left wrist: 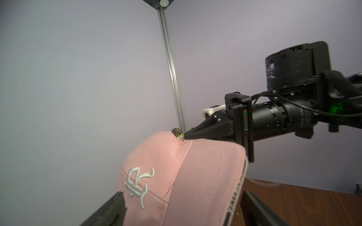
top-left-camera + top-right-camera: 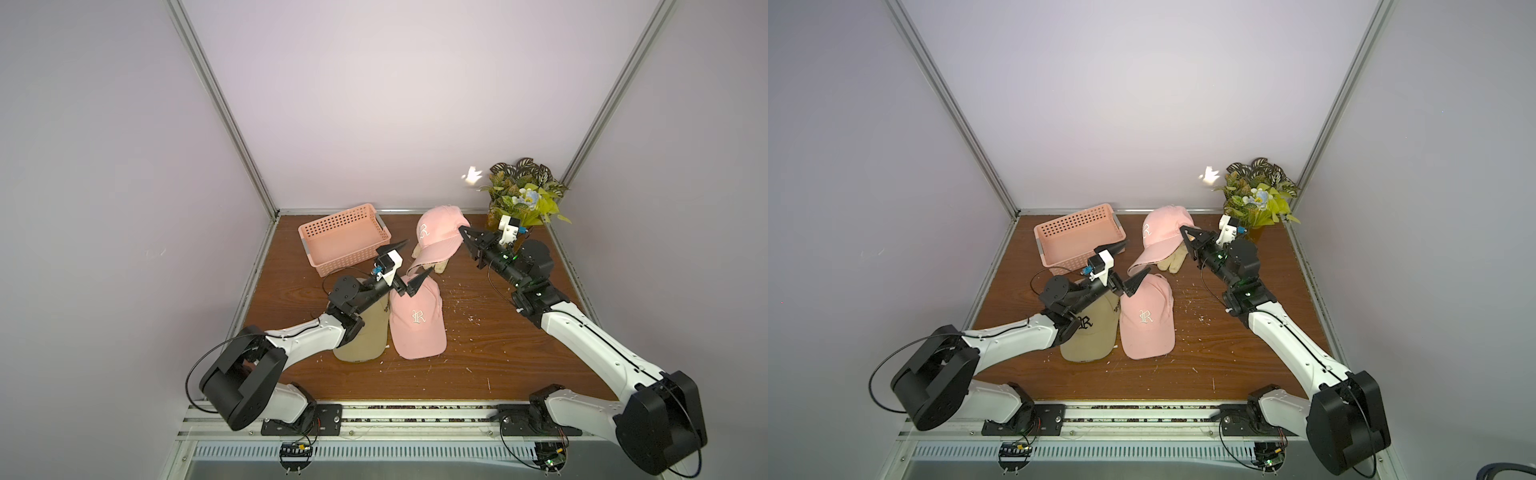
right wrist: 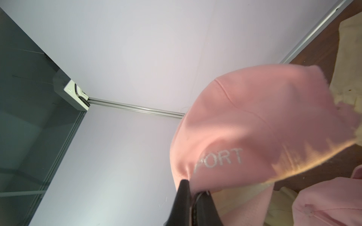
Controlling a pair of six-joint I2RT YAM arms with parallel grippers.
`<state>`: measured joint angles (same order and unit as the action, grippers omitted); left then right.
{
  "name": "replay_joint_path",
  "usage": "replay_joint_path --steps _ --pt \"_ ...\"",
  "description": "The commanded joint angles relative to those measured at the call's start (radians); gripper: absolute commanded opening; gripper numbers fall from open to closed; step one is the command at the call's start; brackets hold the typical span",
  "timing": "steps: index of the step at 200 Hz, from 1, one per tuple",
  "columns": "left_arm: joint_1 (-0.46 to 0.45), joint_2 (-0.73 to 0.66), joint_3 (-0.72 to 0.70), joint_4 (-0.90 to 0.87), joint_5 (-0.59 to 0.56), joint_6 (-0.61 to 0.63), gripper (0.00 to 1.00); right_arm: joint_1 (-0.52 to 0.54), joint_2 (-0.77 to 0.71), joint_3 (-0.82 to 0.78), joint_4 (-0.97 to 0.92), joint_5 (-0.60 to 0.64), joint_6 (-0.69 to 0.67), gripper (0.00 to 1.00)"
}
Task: Turn the baseball cap inside out
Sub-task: Place the baseball cap at the center of the board.
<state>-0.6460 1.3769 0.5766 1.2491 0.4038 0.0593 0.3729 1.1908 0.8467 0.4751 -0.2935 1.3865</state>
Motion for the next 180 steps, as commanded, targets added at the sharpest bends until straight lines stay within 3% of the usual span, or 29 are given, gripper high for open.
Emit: replay_joint_path --steps 1,44,100,133,180 --pt "-0.009 -0.084 -0.055 -0.034 0.111 0.03 0.95 -0.045 -0.043 0.002 0.04 -0.04 -0.092 0.0" --pt "-0.009 -0.244 -0.15 -0.19 0.109 -0.045 0.97 -0.118 -0.092 -0.015 -0.062 -0.154 -0.321 0.0" --pt "-0.009 -0.428 -0.144 -0.471 -0.184 -0.313 0.95 -0.254 -0.152 -0.121 -0.187 -0.409 -0.631 0.0" --pt "-0.009 -0.451 -0.055 -0.723 -0.298 -0.444 0.94 -0.272 -0.138 -0.193 -0.235 -0.546 -0.777 0.0" --pt "-0.008 -0.44 -0.044 -0.746 -0.309 -0.459 0.94 -0.273 -0.115 -0.243 -0.282 -0.608 -0.912 0.0"
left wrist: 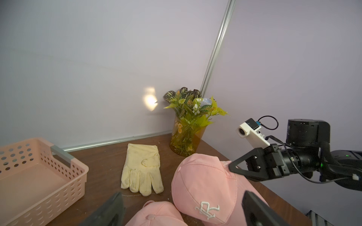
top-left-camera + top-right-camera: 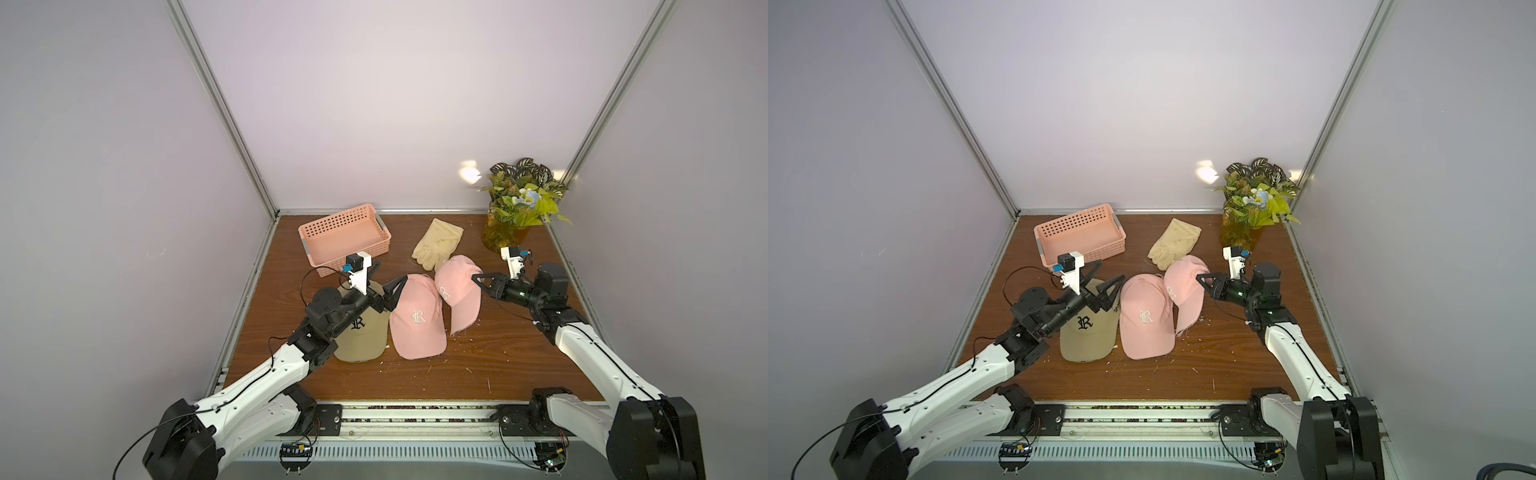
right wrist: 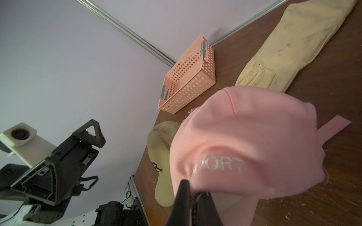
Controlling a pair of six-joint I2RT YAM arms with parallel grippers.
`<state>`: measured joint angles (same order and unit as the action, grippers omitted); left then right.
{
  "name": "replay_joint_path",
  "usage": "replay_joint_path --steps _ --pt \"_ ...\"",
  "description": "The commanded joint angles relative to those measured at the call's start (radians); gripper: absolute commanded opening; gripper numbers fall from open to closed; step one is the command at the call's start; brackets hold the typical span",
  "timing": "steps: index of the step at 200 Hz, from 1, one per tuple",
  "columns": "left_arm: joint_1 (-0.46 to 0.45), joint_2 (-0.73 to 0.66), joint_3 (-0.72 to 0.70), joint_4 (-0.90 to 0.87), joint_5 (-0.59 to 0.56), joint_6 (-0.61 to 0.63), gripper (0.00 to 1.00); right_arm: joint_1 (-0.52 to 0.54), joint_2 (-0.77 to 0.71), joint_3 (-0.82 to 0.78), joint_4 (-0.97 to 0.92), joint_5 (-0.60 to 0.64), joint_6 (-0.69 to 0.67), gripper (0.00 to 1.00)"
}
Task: Turn the baseball cap inside out
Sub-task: Place the baseball cap at the center of the board.
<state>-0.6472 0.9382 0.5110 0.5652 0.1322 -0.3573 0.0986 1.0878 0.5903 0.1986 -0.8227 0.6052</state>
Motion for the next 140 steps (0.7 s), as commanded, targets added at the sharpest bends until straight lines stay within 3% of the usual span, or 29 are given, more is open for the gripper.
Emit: replay_joint_path --steps 1,38,75,80,93,110,140 --pt "-0.008 0.0 0.021 -0.061 -0.037 -0.043 0.94 0.001 -0.012 0.013 -0.006 -0.08 -0.132 0.0" --pt "-0.008 0.01 0.024 -0.07 -0.059 -0.045 0.94 0.001 0.002 -0.022 -0.034 -0.083 -0.188 0.0" --pt "-0.008 0.027 0.042 -0.101 -0.066 -0.046 0.95 0.001 -0.012 -0.055 -0.153 0.097 -0.262 0.1" --pt "-0.008 0.029 0.045 -0.104 -0.066 -0.046 0.95 0.001 -0.016 -0.058 -0.167 0.134 -0.268 0.13" --pt "-0.008 0.034 0.05 -0.109 -0.063 -0.049 0.95 0.001 -0.026 -0.06 -0.208 0.231 -0.28 0.32" --pt "-0.008 0.034 0.057 -0.11 -0.054 -0.054 0.95 0.001 -0.03 -0.069 -0.235 0.348 -0.28 0.46" --pt "-0.008 0.03 0.067 -0.132 -0.06 -0.053 0.95 0.002 -0.015 -0.07 -0.275 0.538 -0.262 0.49"
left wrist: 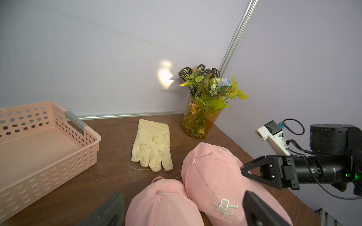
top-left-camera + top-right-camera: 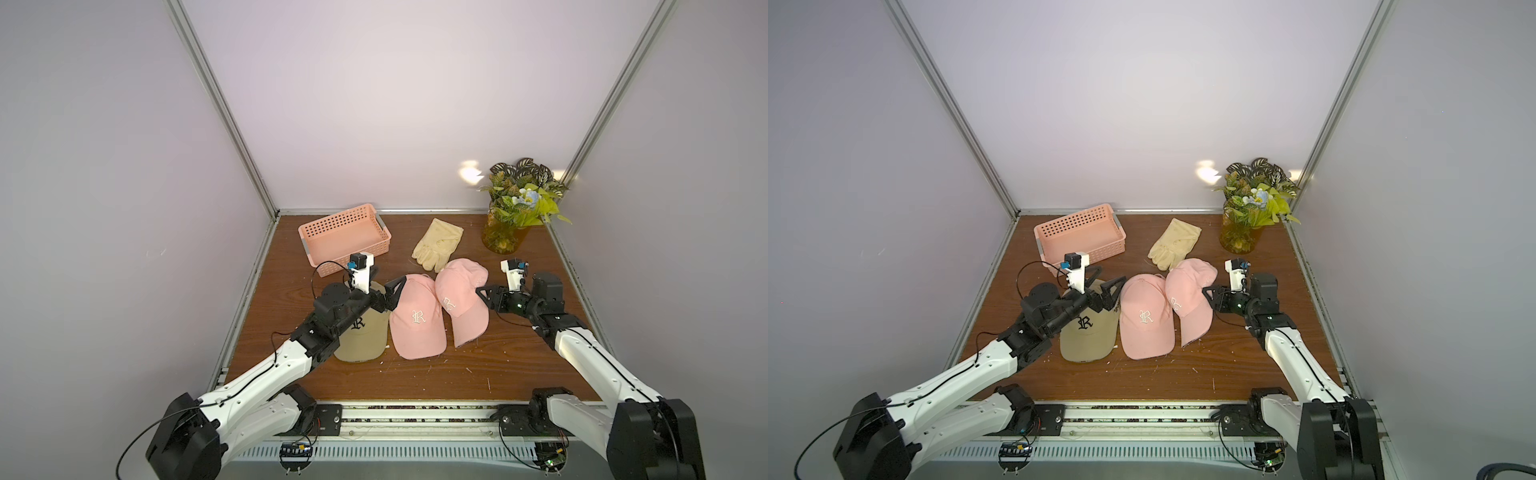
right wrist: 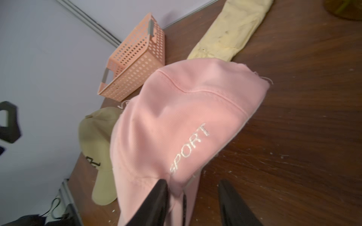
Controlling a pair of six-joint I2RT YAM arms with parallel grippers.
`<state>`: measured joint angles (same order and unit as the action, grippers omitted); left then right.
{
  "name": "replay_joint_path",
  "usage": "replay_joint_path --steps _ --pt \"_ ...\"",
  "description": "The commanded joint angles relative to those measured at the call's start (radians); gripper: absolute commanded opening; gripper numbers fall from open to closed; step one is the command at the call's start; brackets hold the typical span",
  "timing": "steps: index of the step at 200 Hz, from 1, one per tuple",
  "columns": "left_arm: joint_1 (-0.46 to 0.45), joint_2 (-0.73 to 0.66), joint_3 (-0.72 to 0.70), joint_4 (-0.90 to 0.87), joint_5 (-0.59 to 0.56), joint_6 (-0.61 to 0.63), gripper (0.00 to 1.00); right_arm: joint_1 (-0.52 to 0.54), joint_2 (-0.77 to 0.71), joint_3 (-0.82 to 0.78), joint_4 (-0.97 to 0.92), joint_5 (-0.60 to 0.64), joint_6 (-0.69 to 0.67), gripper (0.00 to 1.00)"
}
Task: Turn the baseball cap inside out
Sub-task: Place the baseball cap at the center of the board.
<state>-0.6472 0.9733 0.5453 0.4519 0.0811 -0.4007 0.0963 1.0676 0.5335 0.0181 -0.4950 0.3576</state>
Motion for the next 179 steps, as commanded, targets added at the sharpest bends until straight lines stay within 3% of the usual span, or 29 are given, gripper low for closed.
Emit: replay_joint_path --steps 1,25,76,104,125,179 --pt "-0.008 -0.005 0.033 -0.019 -0.01 -0.009 0.95 0.004 0.007 -0.012 -0.097 0.217 -0.013 0.49" --pt "-0.008 -0.003 0.031 -0.027 -0.02 -0.011 0.95 0.004 0.014 0.009 -0.142 0.308 -0.025 0.51" --pt "-0.008 0.01 0.027 -0.052 -0.091 -0.004 0.96 0.005 0.059 0.033 -0.141 0.316 -0.071 0.63" --pt "0.006 0.009 0.045 -0.165 -0.318 -0.002 0.97 0.006 0.033 0.049 -0.149 0.405 -0.092 0.76" --pt "0.062 0.018 0.064 -0.271 -0.501 -0.005 0.99 0.006 -0.025 0.026 -0.083 0.521 -0.067 0.79" --pt "0.301 0.015 0.017 -0.281 -0.708 0.062 0.99 0.006 -0.127 -0.098 0.173 0.899 0.0 0.8"
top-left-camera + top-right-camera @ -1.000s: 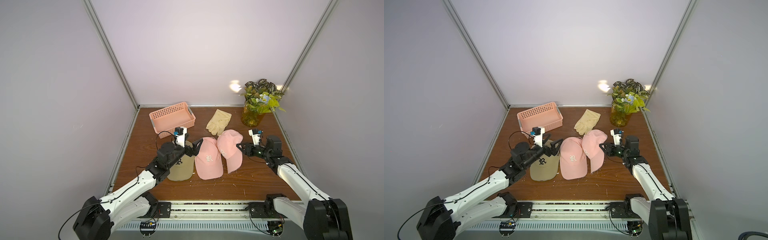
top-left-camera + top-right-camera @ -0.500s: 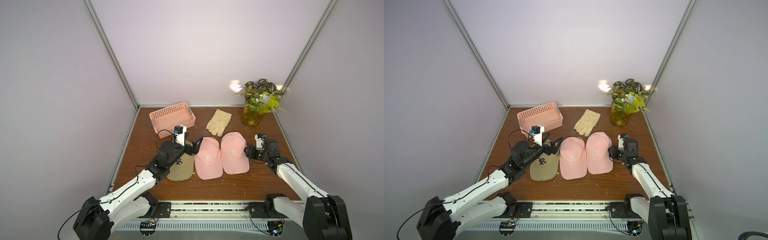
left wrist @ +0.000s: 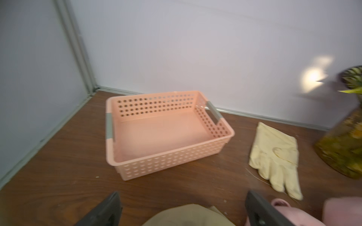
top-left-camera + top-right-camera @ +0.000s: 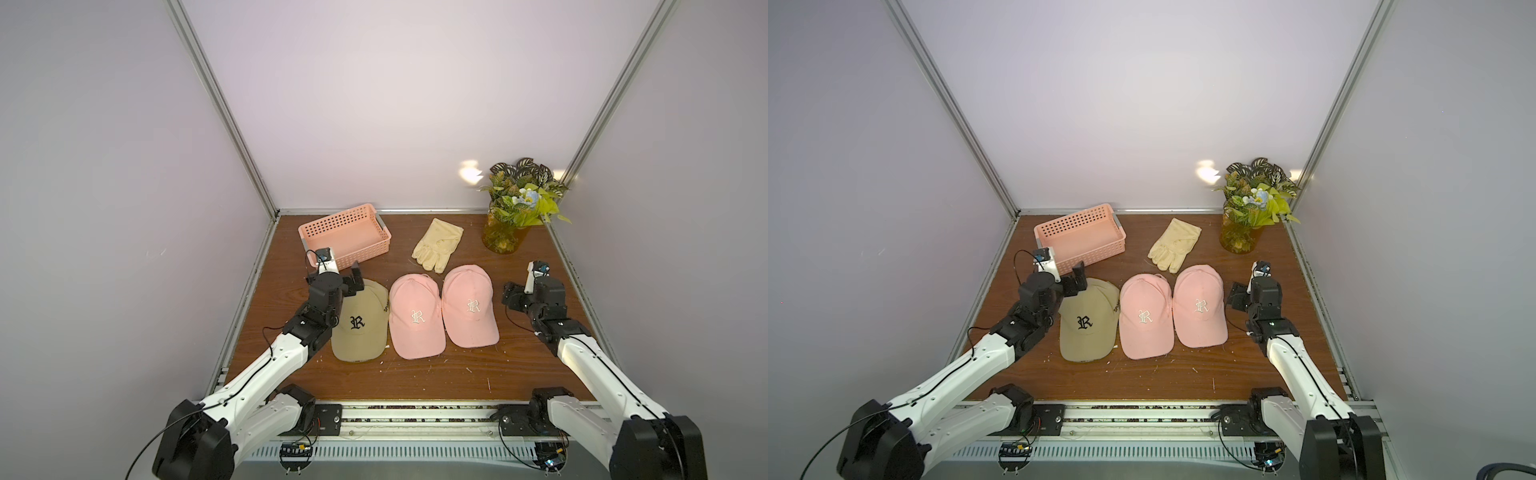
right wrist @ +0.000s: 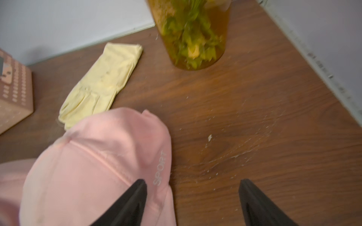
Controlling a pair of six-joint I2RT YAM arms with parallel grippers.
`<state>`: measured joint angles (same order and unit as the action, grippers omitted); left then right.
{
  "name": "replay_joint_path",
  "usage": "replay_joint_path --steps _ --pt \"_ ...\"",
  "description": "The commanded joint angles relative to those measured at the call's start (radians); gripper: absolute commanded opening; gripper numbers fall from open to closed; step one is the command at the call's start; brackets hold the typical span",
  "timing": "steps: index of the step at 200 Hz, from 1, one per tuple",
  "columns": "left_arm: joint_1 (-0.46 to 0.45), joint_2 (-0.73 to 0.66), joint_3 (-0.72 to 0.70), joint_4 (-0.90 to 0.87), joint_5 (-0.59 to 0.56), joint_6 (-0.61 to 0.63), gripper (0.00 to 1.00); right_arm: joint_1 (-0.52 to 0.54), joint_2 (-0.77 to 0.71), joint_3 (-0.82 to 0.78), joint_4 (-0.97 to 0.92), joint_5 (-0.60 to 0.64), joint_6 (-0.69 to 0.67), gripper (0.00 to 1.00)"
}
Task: Turn the baseball cap inside out
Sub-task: Place the baseball cap at the center of the board, then reset both arms
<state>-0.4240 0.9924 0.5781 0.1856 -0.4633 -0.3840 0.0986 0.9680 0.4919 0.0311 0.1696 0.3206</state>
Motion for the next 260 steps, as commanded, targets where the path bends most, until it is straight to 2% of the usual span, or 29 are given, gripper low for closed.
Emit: replay_joint_path --steps 1,29,47,82,115,176,225,246,260 --pt "0.08 -0.003 -0.017 -0.014 -0.165 0.049 0.99 0.003 -0.029 -0.061 0.166 0.239 0.037 0.8" --pt "0.166 0.006 -0.086 0.078 -0.236 0.099 0.99 0.003 -0.029 -0.137 0.338 0.375 0.017 0.8" --pt "0.204 0.018 -0.147 0.194 -0.259 0.117 0.99 0.002 -0.007 -0.18 0.451 0.406 -0.037 0.8" --pt "0.262 0.074 -0.269 0.447 -0.203 0.213 0.99 0.0 0.064 -0.212 0.584 0.425 -0.109 0.81" --pt "0.268 0.148 -0.344 0.665 -0.083 0.315 0.99 -0.006 0.107 -0.247 0.714 0.385 -0.144 0.81" --pt "0.298 0.334 -0.429 1.051 0.131 0.398 0.99 -0.02 0.218 -0.303 0.968 0.286 -0.203 0.81" --pt "0.372 0.469 -0.438 1.157 0.218 0.341 0.99 -0.027 0.348 -0.366 1.241 0.19 -0.26 0.84" --pt "0.398 0.532 -0.455 1.245 0.223 0.307 0.99 -0.027 0.395 -0.371 1.284 0.168 -0.273 0.85" --pt "0.399 0.527 -0.439 1.204 0.226 0.307 0.99 -0.028 0.434 -0.384 1.34 0.171 -0.265 0.85"
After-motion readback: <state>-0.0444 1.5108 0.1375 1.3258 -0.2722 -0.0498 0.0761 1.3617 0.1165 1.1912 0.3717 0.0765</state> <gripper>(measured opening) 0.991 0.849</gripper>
